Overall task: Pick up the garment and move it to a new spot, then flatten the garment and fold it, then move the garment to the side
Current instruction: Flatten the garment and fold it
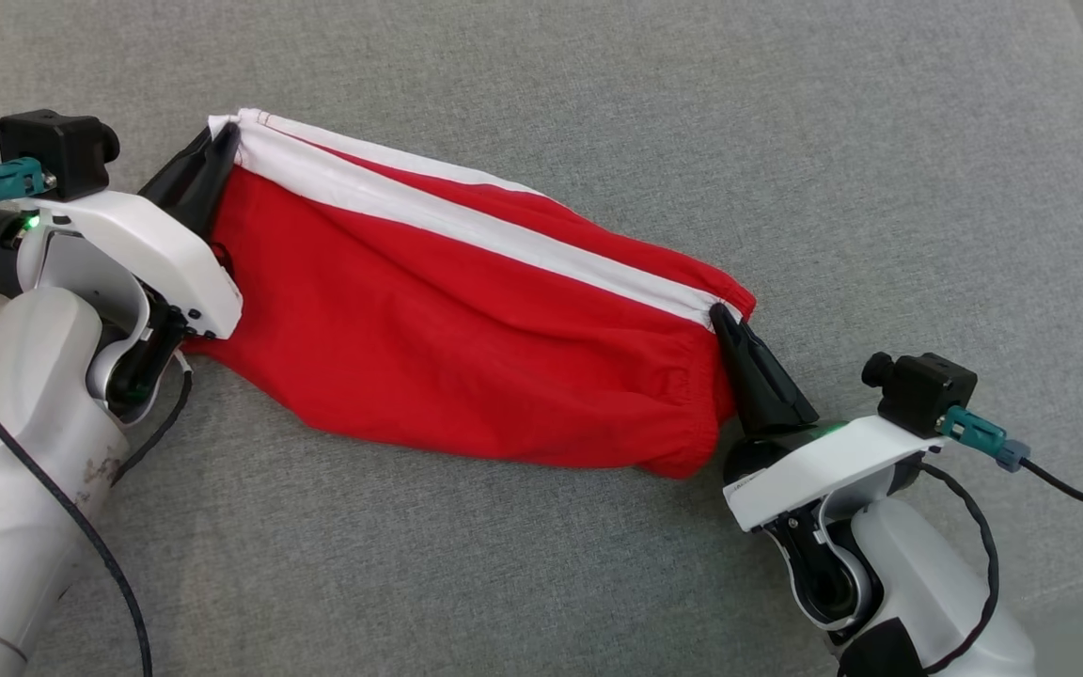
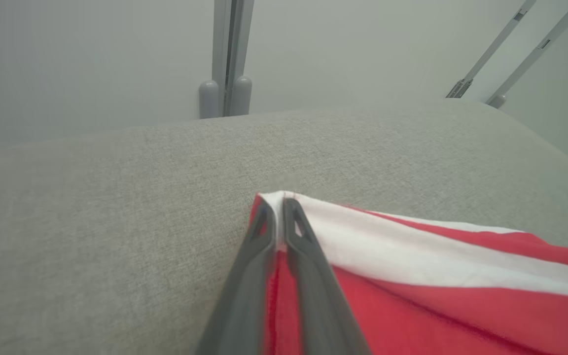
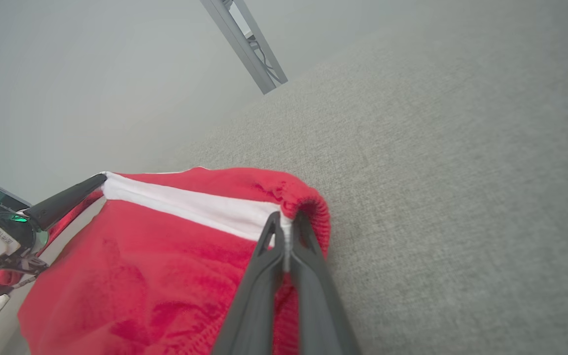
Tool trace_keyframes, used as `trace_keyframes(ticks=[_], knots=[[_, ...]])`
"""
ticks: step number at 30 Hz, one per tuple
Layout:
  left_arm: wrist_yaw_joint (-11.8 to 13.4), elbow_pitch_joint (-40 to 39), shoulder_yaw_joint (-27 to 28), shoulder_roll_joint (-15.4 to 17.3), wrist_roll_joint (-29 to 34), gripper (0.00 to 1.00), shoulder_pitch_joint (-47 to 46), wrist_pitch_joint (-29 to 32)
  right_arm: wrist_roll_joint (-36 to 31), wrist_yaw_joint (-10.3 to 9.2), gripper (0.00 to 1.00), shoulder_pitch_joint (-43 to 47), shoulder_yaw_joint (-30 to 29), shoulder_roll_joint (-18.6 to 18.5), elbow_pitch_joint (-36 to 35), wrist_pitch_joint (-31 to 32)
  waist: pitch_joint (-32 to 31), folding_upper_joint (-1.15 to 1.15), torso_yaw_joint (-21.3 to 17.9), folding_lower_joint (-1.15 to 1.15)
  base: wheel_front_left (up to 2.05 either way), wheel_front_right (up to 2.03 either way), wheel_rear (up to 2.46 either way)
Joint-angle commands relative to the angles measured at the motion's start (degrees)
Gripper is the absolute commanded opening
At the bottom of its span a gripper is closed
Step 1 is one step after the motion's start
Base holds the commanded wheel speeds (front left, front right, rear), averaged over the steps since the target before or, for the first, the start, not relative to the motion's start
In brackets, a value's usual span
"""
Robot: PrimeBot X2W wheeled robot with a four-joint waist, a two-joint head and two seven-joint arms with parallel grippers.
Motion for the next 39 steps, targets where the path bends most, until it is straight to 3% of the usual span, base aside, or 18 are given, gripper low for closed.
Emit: trace_keyframes(ticks=[1,2,3,20,39], knots=[[0.0,0.5,-0.2,0.1,-0.2,1.00,-0.8,-0.3,-0.3,0.01,0.56,-0.5,0.0,-0.2,0.4,-0.3,-0.3,0.00,0.3,0.00,0.00,0.00,0.00],[0.0,0.9,-0.5,-0.1,-0.4,1.00,-1.0,-0.4,-0.8,0.01,0.92,-0.6,-0.1,-0.3,0.6,-0.3,-0.6,0.00,0.6,0.00,0.00,0.00,0.00],[0.0,1.4,-0.8,-0.2,-0.6,1.00,-1.0,-0.4,-1.1,0.01,1.00,-0.5,-0.3,-0.3,0.9,-0.3,-0.9,0.00,0.8,0.00,0.00,0.00,0.00],[0.0,2.9,-5.8,-1.1,-6.0,1.00,8.3,-2.8,-11.2,0.01,1.00,7.8,-9.7,-0.5,0.5,0.3,-8.7,0.00,6.0,0.00,0.00,0.00,0.00],[0.0,8.3,-6.3,-3.0,-11.0,1.00,11.0,2.3,-15.4,0.01,1.00,15.7,-17.8,-0.5,-13.7,7.0,-9.5,0.00,2.7,0.00,0.00,0.00,0.00]])
